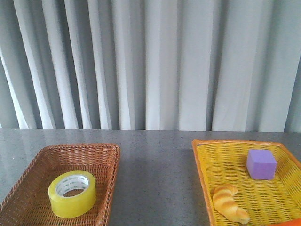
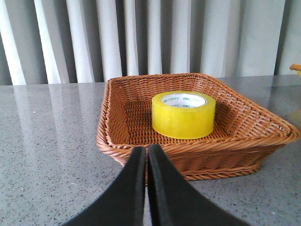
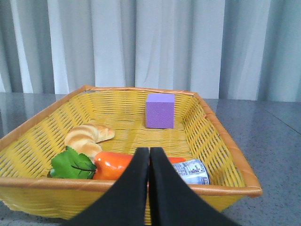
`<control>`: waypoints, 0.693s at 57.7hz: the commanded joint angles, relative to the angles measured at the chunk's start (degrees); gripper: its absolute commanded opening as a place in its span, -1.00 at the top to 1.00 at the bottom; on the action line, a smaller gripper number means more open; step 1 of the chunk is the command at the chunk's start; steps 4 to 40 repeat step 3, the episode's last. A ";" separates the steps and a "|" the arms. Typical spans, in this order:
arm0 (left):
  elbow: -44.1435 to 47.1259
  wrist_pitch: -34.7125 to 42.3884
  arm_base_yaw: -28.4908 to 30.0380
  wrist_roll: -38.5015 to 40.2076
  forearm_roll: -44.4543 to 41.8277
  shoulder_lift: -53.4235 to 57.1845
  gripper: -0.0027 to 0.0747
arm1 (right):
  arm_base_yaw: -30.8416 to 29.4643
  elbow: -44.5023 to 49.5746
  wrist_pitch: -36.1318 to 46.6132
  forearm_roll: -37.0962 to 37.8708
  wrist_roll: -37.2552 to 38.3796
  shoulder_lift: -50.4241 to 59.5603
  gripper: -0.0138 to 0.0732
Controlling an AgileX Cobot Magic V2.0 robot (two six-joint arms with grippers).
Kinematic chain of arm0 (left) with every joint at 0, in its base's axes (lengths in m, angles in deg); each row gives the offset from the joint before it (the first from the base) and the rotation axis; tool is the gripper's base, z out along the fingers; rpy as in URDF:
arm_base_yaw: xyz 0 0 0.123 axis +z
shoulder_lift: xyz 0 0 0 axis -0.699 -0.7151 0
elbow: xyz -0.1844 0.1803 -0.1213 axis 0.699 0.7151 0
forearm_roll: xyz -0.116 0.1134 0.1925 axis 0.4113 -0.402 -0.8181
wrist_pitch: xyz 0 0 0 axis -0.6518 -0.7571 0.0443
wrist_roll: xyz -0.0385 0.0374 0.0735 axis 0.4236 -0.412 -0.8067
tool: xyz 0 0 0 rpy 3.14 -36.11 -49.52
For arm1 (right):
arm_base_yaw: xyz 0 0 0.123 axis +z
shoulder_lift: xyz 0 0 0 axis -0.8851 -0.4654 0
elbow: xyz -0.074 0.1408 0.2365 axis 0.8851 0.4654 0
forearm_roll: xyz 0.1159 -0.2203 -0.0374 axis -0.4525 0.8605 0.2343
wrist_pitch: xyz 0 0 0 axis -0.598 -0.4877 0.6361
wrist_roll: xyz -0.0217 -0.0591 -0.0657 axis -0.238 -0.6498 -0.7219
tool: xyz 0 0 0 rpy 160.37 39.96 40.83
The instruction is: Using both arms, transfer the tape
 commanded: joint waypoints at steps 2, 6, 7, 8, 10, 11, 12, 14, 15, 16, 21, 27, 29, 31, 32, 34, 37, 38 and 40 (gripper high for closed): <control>-0.43 4.71 0.01 0.48 0.00 0.90 0.94 | -0.36 0.31 3.86 0.37 -0.29 0.43 0.69; -0.43 4.71 0.01 0.48 0.00 0.90 0.94 | -0.36 0.31 3.86 0.37 -0.29 0.43 0.69; -0.43 4.71 0.01 0.48 0.00 0.90 0.94 | -0.36 0.31 3.86 0.37 -0.29 0.43 0.69; -0.43 4.71 0.01 0.48 0.00 0.90 0.94 | -0.36 0.31 3.86 0.37 -0.29 0.43 0.69; -0.43 4.71 0.01 0.48 0.00 0.90 0.94 | -0.36 0.31 3.86 0.37 -0.29 0.43 0.69; -0.43 4.71 0.01 0.48 0.00 0.90 0.94 | -0.36 0.31 3.86 0.37 -0.29 0.43 0.69; -0.43 4.71 0.01 0.48 0.00 0.90 0.94 | -0.36 0.31 3.86 0.37 -0.29 0.43 0.69; -0.43 4.71 0.01 0.48 0.00 0.90 0.94 | -0.36 0.31 3.86 0.37 -0.29 0.43 0.69; -0.43 4.71 0.01 0.48 0.00 0.90 0.94 | -0.36 0.31 3.86 0.37 -0.29 0.43 0.69; -0.43 4.71 0.01 0.48 0.00 0.90 0.94 | -0.36 0.31 3.86 0.37 -0.29 0.43 0.69; -0.43 4.71 0.01 0.48 0.00 0.90 0.94 | -0.36 0.31 3.86 0.37 -0.29 0.43 0.69; -0.43 4.71 0.01 0.48 0.00 0.90 0.94 | -0.36 0.31 3.86 0.37 -0.29 0.43 0.69; -0.43 4.71 0.01 0.48 0.00 0.90 0.94 | -0.36 0.31 3.86 0.37 -0.29 0.43 0.69; -0.43 4.71 0.01 0.48 0.00 0.90 0.94 | -0.36 0.31 3.86 0.37 -0.29 0.43 0.69; -0.43 4.71 0.01 0.48 0.00 0.90 0.94 | -0.36 0.31 3.86 0.37 -0.29 0.43 0.69; -0.43 4.71 0.01 0.48 0.00 0.90 0.94 | -0.36 0.31 3.86 0.37 -0.29 0.43 0.69; -0.43 4.71 0.01 0.48 0.00 0.90 0.94 | -0.36 0.31 3.86 0.37 -0.29 0.43 0.69; -0.43 4.71 0.01 0.48 0.00 0.90 0.94 | -0.36 0.31 3.86 0.37 -0.29 0.43 0.69; -0.43 4.71 0.01 0.48 0.00 0.90 0.94 | -0.36 0.31 3.86 0.37 -0.29 0.43 0.69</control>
